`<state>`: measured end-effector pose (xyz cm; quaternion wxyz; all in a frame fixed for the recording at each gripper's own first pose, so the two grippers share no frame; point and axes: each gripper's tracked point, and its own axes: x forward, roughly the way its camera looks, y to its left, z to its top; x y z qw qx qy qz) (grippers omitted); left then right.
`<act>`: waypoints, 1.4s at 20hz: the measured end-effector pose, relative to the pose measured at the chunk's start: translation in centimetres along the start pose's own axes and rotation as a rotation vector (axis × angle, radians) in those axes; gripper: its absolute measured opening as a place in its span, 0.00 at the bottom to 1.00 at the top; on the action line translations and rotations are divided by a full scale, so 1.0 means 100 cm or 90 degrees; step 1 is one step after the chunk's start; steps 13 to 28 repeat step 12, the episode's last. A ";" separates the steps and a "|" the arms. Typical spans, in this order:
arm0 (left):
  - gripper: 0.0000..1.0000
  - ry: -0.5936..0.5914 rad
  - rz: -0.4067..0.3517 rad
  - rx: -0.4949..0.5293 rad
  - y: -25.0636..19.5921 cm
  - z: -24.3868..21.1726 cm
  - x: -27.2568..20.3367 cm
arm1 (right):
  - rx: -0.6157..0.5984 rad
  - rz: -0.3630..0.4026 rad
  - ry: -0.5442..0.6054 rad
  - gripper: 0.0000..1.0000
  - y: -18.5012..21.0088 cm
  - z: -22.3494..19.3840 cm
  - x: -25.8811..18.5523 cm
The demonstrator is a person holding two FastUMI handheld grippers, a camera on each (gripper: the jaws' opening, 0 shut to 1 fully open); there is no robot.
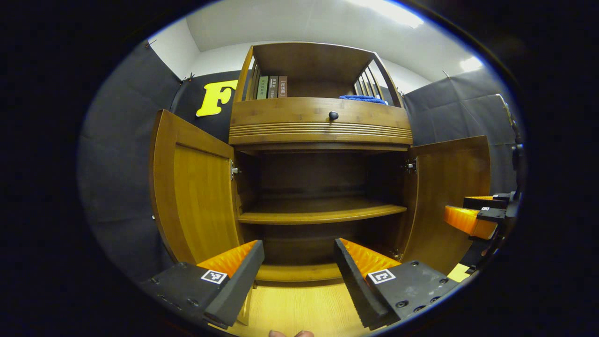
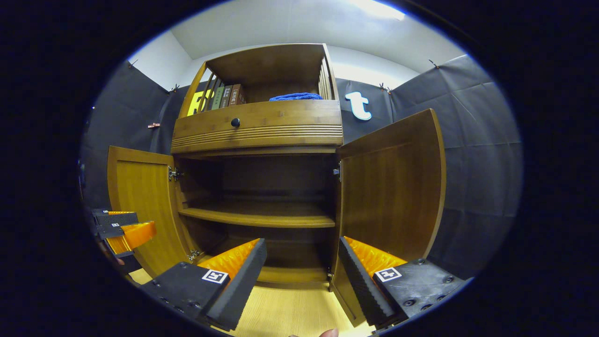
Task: Open the right door of the double-door shoe cabinet with the right hand, and open the left door with the left hand.
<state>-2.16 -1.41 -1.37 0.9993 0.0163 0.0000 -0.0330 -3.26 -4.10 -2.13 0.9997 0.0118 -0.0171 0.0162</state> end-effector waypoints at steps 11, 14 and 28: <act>0.93 0.001 0.002 -0.001 0.002 -0.001 0.001 | 0.000 0.000 0.002 1.00 0.002 -0.002 0.001; 0.93 0.001 0.002 -0.001 0.002 -0.001 0.001 | 0.000 0.000 0.002 1.00 0.003 -0.002 0.001; 0.93 0.001 0.002 -0.001 0.002 -0.001 0.001 | 0.000 0.000 0.002 1.00 0.003 -0.002 0.001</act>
